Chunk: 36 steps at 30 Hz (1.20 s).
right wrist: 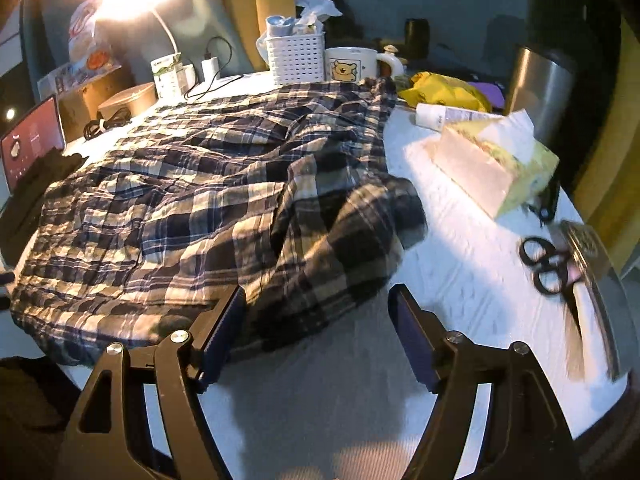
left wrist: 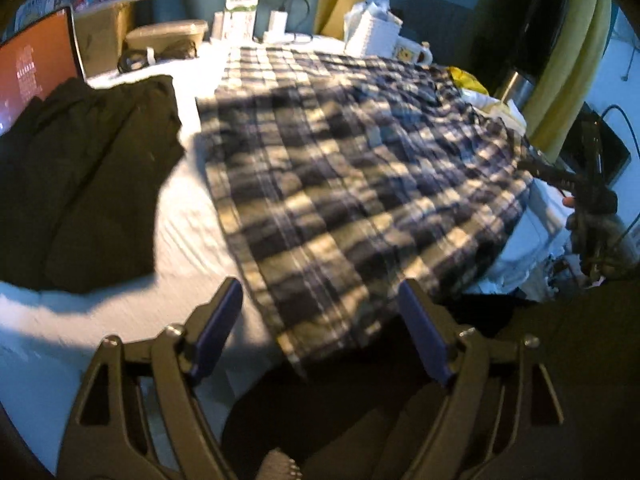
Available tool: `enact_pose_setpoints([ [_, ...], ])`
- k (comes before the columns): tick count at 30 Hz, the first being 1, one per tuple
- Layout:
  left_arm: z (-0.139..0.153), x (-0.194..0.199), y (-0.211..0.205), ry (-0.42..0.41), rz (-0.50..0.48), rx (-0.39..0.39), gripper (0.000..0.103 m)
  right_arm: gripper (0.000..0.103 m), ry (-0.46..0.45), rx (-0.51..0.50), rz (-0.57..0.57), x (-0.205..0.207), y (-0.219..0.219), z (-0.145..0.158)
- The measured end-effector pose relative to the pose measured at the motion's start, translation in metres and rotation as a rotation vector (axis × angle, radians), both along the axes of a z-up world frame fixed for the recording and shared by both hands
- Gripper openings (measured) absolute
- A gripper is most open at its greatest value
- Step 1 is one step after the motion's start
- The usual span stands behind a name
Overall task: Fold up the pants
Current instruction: 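Pull the held fabric over the pants and open both grippers, then grasp the pants edge with the left gripper while the right gripper grasps the leg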
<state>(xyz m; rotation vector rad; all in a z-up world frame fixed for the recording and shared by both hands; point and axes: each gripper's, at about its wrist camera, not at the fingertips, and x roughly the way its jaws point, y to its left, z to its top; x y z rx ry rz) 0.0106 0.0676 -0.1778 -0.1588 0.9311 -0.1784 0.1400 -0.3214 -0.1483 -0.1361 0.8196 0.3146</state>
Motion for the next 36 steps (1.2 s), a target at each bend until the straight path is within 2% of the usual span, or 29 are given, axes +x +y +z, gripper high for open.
enact_pose_setpoints([
  [7,-0.008,-0.002,-0.033,-0.017,0.01,0.226,0.082,0.077,-0.008,0.006,-0.004,-0.001,-0.002,0.002],
  [12,-0.011,-0.003,-0.041,-0.027,-0.027,0.287,0.082,0.077,-0.009,0.02,-0.007,-0.002,-0.003,0.002],
  [16,-0.017,-0.007,-0.055,-0.032,-0.069,0.389,0.082,0.077,-0.007,0.027,-0.006,-0.002,-0.002,0.001],
  [18,-0.019,-0.006,-0.057,-0.038,-0.081,0.416,0.082,0.077,-0.008,0.034,-0.003,-0.003,-0.002,0.001],
  [23,-0.019,-0.008,-0.054,-0.054,-0.081,0.391,0.081,0.077,-0.008,0.045,0.0,-0.003,-0.002,0.0],
  [26,-0.016,-0.01,-0.052,-0.061,-0.093,0.365,0.072,0.077,-0.007,0.046,-0.005,-0.004,-0.002,0.0],
  [27,-0.013,-0.011,-0.053,-0.061,-0.104,0.352,0.064,0.077,-0.007,0.049,-0.006,-0.004,-0.003,0.0],
  [28,-0.011,-0.012,-0.052,-0.062,-0.114,0.338,0.051,0.077,-0.007,0.051,-0.007,-0.004,-0.005,0.0],
  [29,-0.007,-0.014,-0.051,-0.059,-0.125,0.291,0.043,0.077,-0.009,0.052,-0.009,-0.004,-0.007,0.001],
  [30,-0.003,-0.013,-0.048,-0.048,-0.123,0.244,0.024,0.077,-0.012,0.053,-0.012,-0.004,-0.009,0.002],
  [31,0.0,-0.011,-0.044,-0.038,-0.116,0.202,0.015,0.077,-0.018,0.054,-0.019,-0.005,-0.011,0.004],
  [32,0.004,-0.01,-0.04,-0.036,-0.103,0.166,0.015,0.077,-0.022,0.056,-0.023,-0.004,-0.014,0.006],
  [36,0.015,-0.008,-0.032,-0.052,-0.086,0.135,0.011,0.077,-0.041,0.06,-0.03,-0.005,-0.024,0.014],
])
